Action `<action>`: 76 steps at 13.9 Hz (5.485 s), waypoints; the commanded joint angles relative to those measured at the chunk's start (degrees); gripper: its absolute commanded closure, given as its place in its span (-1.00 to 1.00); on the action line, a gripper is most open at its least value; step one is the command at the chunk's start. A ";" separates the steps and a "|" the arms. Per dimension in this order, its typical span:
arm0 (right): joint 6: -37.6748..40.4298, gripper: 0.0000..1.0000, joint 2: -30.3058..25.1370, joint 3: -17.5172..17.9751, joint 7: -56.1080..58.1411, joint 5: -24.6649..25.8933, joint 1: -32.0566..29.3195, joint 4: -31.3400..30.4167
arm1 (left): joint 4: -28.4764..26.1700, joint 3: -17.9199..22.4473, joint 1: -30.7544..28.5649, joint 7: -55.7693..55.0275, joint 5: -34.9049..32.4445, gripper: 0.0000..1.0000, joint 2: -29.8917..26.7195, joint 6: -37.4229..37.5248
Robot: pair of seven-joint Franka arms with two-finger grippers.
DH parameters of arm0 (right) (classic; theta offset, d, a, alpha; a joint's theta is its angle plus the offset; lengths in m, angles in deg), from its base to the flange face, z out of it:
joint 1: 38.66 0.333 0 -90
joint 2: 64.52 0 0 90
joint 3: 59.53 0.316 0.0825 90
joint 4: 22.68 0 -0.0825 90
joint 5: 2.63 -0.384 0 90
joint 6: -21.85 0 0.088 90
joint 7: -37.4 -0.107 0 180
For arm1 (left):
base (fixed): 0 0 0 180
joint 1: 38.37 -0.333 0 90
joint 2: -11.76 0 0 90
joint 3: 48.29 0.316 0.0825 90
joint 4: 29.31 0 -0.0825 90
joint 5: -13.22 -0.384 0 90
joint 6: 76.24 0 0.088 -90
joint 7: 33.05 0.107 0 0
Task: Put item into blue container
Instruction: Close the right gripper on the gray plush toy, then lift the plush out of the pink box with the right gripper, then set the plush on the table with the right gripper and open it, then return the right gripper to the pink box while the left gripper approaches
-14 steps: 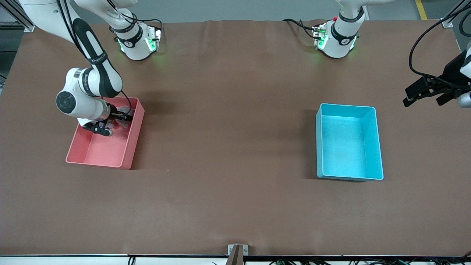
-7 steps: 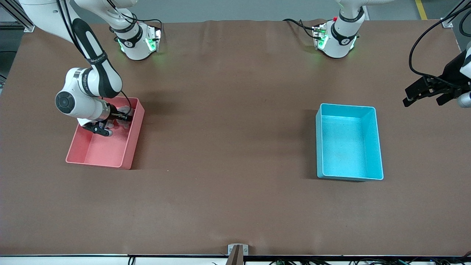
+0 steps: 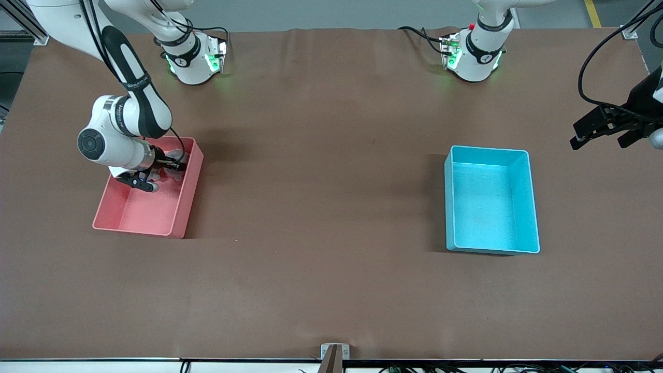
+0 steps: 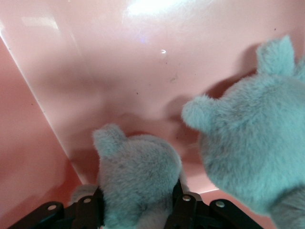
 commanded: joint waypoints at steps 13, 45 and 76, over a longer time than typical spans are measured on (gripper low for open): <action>-0.25 -0.04 0.12 0.31 -0.21 -1.33 -0.16 -0.47 | 1.15 -0.05 0.27 -0.04 -0.81 -1.00 0.53 0.16; 6.90 1.00 15.47 0.22 -75.85 -0.19 41.84 38.81 | 0.98 -0.05 0.36 -0.13 -0.55 -1.00 0.62 0.24; 30.77 -1.00 -0.59 -0.57 6.40 3.68 3.47 31.61 | 0.36 -7.17 14.40 -13.64 5.79 -1.00 16.34 -5.10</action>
